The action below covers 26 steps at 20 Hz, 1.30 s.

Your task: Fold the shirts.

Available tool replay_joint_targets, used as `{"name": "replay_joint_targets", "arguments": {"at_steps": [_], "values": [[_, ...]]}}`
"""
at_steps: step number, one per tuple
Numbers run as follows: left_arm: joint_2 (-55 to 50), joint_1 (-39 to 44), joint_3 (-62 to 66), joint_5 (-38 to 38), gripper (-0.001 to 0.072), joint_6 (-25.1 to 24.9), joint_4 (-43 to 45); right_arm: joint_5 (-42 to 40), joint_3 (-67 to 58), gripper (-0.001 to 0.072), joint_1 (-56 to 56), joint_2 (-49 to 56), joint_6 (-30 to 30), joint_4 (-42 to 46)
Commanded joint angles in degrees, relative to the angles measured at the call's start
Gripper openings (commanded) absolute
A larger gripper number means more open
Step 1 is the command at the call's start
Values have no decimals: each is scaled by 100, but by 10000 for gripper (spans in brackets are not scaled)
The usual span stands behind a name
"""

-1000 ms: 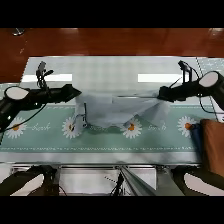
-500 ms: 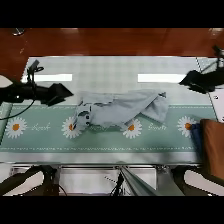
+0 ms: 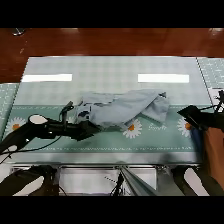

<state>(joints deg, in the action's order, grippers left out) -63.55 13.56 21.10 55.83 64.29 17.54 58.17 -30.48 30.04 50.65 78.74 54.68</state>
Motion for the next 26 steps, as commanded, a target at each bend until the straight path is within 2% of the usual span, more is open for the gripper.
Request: {"name": "replay_joint_targets", "arguments": {"at_steps": [1, 4, 7, 8, 9, 10, 11, 12, 21, 22, 23, 24, 25, 26], "values": [[-15, 1130, -199, -1923, 703, -107, -1139, -149, 424, 617, 44, -188, -195, -367], [-39, 1696, -175, -3150, 703, -109, -1703, -136, 424, 617, 44, -188, -249, -369], [-90, 1899, -79, -3453, 694, -177, -1709, -212, 424, 617, 17, 17, -282, -426], [-118, 1878, -81, -3410, 613, -168, -1709, -251, 422, 617, -37, 166, -323, -490], [-127, 1878, -63, -3373, 367, -166, -1714, -291, 422, 617, -140, 332, -372, -584], [-127, 1880, -20, -3373, 188, -177, -1711, -341, 422, 617, -258, 485, -448, -697], [-129, 1875, 39, -3379, 79, -243, -1709, -409, 402, 617, -398, 660, -509, -824], [-129, 1856, 109, -3373, 19, -400, -1711, -476, 363, 617, -529, 820, -544, -916], [-127, 1419, 439, -3045, 19, -533, -1709, -678, -925, 616, -1519, 2479, -577, -977], [-127, 1419, 439, -3029, 19, -533, -1709, -625, -1021, 557, -1585, 2603, -577, -977], [-127, 1419, 444, -3023, 19, -533, -1709, -562, -1113, 393, -1655, 2717, -579, -975], [-125, 1414, 450, -3023, 19, -533, -1711, -481, -1193, 130, -1716, 2776, -612, -979], [-111, 1351, 481, -2999, 19, -535, -1709, -409, -1316, 29, -1786, 2765, -782, -979], [-79, 1182, 584, -2918, 19, -544, -1709, -197, -1580, 29, -1825, 2741, -898, -964]]}}
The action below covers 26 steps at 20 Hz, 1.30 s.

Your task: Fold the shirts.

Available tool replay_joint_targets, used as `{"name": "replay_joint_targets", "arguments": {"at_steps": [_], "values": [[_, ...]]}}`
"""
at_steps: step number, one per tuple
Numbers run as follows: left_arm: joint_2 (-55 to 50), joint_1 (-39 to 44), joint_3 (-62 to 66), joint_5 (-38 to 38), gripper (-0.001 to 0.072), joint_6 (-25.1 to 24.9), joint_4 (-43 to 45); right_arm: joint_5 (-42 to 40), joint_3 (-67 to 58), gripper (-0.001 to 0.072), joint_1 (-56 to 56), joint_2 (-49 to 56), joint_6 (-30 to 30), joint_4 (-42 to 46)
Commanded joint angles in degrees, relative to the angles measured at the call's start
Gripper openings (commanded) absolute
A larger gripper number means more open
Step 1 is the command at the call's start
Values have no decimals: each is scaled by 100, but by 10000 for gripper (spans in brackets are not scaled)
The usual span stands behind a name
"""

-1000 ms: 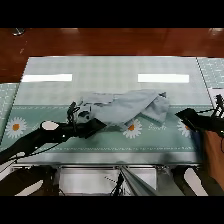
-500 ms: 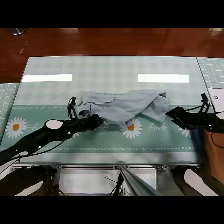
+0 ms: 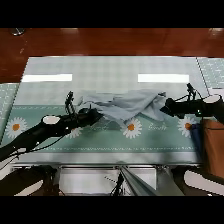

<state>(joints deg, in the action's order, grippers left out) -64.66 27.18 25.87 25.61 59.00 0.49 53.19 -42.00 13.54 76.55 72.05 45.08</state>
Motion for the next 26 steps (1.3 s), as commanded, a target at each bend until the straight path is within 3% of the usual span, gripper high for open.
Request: {"name": "replay_joint_targets", "arguments": {"at_steps": [1, 7, 10, 15, 19, 21, 26], "values": [[90, -444, 304, 299, 19, -164, -7, 564, -817, 29, -181, 107, -227, 2], [780, -2745, 3888, 1681, 18, -372, -4, 1381, -5351, 28, -181, -378, 243, 44], [979, -3576, 5897, 2363, 18, 81, 313, 1910, -6686, 28, -186, -994, 505, 260], [1593, -4483, 7882, 3303, 18, 1268, 2455, 2413, -6714, 29, -186, -2730, 535, 1211], [2498, -4802, 8091, 3370, 18, 1403, 3921, 3069, -6712, 29, -186, -3683, 992, 2267], [2828, -4824, 8089, 3748, 18, 1631, 4594, 3279, -6454, 29, -186, -4124, 1412, 2601], [2955, -4824, 7267, 5414, 18, 1956, 4841, 3930, -4465, 29, -186, -4920, 1720, 2527]]}}
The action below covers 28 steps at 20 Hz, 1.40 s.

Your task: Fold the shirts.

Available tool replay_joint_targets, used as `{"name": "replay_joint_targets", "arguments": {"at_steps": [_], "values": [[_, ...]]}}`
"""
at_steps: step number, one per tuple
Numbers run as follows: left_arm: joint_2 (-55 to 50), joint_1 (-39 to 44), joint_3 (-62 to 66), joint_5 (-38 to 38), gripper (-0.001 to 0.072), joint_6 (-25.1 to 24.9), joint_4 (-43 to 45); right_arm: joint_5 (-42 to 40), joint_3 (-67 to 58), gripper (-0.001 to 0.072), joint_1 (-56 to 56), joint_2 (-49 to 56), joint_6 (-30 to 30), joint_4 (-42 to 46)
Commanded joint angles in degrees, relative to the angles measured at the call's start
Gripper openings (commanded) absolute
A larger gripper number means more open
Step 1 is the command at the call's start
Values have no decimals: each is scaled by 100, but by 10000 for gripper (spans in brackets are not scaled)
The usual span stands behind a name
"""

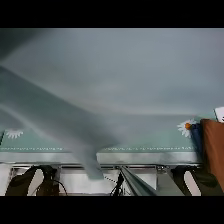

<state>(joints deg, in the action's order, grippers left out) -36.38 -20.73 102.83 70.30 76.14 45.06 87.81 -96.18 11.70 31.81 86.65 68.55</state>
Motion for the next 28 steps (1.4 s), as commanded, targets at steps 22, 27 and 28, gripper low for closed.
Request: {"name": "replay_joint_targets", "arguments": {"at_steps": [22, 27, 28], "values": [[-3735, 2496, -4428, -3954, 19, -667, -763, -4470, 4575, 29, 2, 4223, -1132, -2249], [-3950, 2597, -4275, -3167, 704, -984, -715, -3552, 2800, 629, 22, 5810, -1200, -2800], [-3947, 2511, -4225, -2658, 706, -992, -520, -3314, 2509, 628, 66, 5873, -1200, -2712]]}}
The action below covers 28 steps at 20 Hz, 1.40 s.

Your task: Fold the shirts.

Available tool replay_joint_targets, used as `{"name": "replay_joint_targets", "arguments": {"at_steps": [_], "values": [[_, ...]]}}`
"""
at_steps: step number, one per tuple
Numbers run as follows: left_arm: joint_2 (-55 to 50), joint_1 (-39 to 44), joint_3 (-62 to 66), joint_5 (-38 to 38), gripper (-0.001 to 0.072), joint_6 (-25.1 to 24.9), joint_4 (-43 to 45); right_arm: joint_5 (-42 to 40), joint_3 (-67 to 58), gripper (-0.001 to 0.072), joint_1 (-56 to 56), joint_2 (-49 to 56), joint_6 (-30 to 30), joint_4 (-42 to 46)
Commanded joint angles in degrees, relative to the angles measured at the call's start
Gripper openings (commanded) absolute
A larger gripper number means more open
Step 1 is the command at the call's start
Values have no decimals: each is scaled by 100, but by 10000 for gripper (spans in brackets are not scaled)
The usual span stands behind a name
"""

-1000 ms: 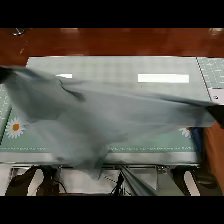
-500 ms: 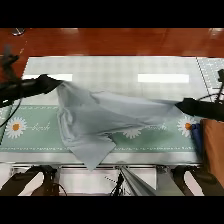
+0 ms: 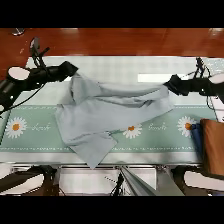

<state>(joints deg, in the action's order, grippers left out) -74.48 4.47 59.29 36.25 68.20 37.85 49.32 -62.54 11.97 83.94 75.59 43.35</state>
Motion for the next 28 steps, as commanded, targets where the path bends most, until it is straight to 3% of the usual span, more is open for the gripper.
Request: {"name": "replay_joint_targets", "arguments": {"at_steps": [1, 3, 5, 7, 10, 16, 24, 28], "values": [[-136, -162, 205, 1322, 706, -120, 466, 796, -1128, 628, 140, 651, -96, -125], [-72, -706, 306, 2459, 706, 542, 870, 1434, -1578, 627, 518, 520, -116, -24], [79, -1416, 254, 3484, 706, 612, 933, 1926, -1694, 627, 992, 190, -129, 334], [424, -2000, -162, 3917, 706, 710, 942, 2312, -1543, 626, 1281, -227, -339, 1075], [1202, -2590, -1425, 3827, 706, 935, 1510, 2131, -260, 626, 1405, -1134, -404, 1644], [2330, -3388, -3615, 3792, 706, 1113, 1746, 1233, 2715, 626, 1388, -2741, -586, 114], [2258, -3388, -4009, 4046, 705, 1165, 1606, 1272, 3156, 626, 1388, -2857, -678, -39], [2188, -2957, -4087, 3757, 705, 1202, 1384, 1191, 3156, 626, 1388, -2857, -693, -42]]}}
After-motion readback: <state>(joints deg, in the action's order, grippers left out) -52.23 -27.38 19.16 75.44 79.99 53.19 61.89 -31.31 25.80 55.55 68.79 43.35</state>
